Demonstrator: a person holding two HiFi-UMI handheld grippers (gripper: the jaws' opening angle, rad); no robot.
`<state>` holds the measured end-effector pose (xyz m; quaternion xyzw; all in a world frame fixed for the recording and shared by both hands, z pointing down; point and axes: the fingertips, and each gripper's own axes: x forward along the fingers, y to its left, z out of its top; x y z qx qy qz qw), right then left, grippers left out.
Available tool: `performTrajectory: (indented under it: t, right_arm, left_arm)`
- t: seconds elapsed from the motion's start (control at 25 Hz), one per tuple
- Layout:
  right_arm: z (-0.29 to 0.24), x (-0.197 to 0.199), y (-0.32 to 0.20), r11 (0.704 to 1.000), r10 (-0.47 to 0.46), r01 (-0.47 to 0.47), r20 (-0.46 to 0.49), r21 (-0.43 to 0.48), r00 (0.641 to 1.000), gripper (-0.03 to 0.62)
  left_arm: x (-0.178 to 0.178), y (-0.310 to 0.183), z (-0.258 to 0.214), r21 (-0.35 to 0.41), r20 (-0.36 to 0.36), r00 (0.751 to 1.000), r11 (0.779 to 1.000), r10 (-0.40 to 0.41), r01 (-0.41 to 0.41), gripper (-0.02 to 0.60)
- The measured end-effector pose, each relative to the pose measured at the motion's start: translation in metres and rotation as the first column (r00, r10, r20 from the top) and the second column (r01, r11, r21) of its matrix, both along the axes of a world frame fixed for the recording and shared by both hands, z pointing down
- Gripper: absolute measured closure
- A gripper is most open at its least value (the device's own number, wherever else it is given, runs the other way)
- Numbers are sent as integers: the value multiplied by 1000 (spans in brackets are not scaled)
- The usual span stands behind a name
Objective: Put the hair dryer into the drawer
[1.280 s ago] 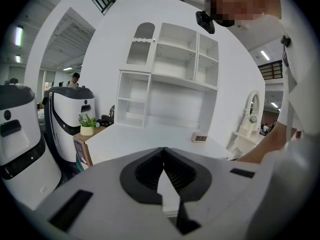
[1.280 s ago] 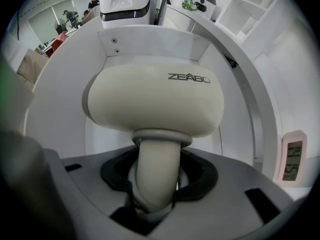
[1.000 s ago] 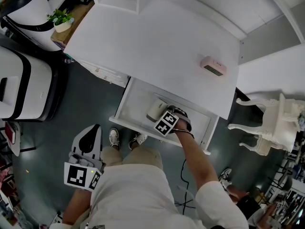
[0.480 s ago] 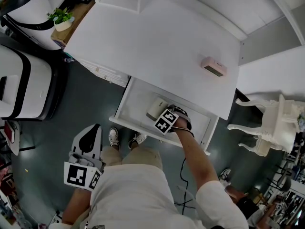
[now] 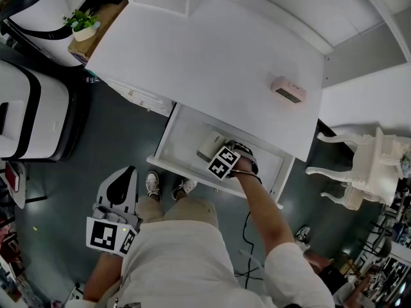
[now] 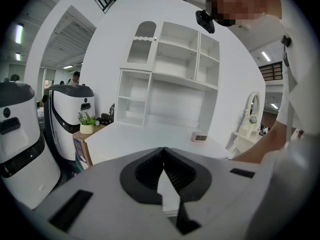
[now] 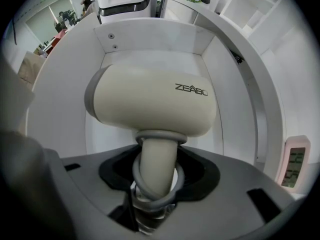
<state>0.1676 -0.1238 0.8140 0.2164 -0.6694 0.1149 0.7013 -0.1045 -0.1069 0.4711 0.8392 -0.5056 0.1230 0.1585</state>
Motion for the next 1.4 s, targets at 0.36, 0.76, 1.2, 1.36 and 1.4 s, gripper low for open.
performTrajectory:
  t: [0.36,0.76,1.2,1.36,1.4]
  right_arm:
    - [1,-1,2,999,-50,50,11,-16,999,378]
    - [0,-1,-1,998,-60,60,20,1,998,368]
    - [-9,-2,-3,998,-46,44,41,52,998,352]
    - [-15,-4,-3,995,-34,28,57,97,998,341]
    - [-17,-4,-2,994,-29,23,61,107,998,335]
  left_arm:
    - [-1,0,1,-6,2,1000,1000,0,0,566]
    - [2,-2,2,-6,2,1000,1000,9,-9,566]
    - [5,-1,2,-6,-5,1000,1000,27,-27,566]
    - [6,0,3,-2,-11,999,999,48,-48,566]
    - [7,0,3,-2,-13,998,999,55,-55,566]
